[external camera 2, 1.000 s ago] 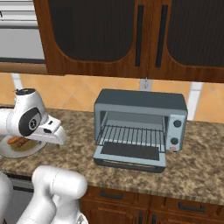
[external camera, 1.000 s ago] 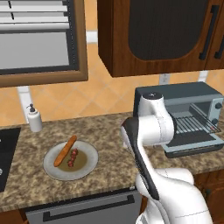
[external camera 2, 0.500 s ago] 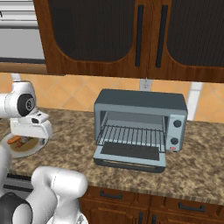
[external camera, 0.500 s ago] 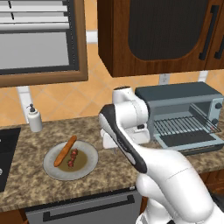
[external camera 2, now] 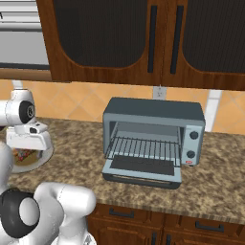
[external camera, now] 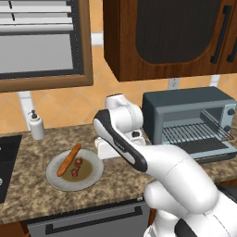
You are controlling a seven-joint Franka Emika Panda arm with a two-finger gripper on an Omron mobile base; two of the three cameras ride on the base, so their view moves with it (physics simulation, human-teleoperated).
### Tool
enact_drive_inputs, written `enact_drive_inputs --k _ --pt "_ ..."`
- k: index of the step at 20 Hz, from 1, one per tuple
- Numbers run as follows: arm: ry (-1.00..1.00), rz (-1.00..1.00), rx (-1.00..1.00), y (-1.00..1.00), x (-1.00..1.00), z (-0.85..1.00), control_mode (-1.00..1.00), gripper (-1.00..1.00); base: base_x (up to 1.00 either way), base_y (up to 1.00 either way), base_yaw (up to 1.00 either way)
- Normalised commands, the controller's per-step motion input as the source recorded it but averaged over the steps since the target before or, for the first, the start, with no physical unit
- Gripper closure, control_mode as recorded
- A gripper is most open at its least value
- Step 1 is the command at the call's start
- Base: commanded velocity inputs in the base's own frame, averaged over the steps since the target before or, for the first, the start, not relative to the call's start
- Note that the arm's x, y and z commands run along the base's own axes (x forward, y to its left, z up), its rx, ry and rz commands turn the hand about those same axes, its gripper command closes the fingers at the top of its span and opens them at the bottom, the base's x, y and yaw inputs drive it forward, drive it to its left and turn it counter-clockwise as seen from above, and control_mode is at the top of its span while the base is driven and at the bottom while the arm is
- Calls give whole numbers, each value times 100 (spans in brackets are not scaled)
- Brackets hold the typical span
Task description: Pick up the kebab skewer and baguette bread, and place them inside the toaster oven. Close the toaster oven door and start by setting the timer.
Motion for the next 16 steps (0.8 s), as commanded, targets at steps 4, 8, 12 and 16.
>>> enact_drive_inputs --k 4,8,12,16 --pt "0 0 1 54 21 -1 -100 -100 0 0 0" --pt "0 -3 1 48 24 0 -100 -100 0 0 0" --pt "0 -4 0 39 21 0 -100 -100 0 0 0" --pt "-1 -4 0 41 24 -1 -100 -100 0 0 0"
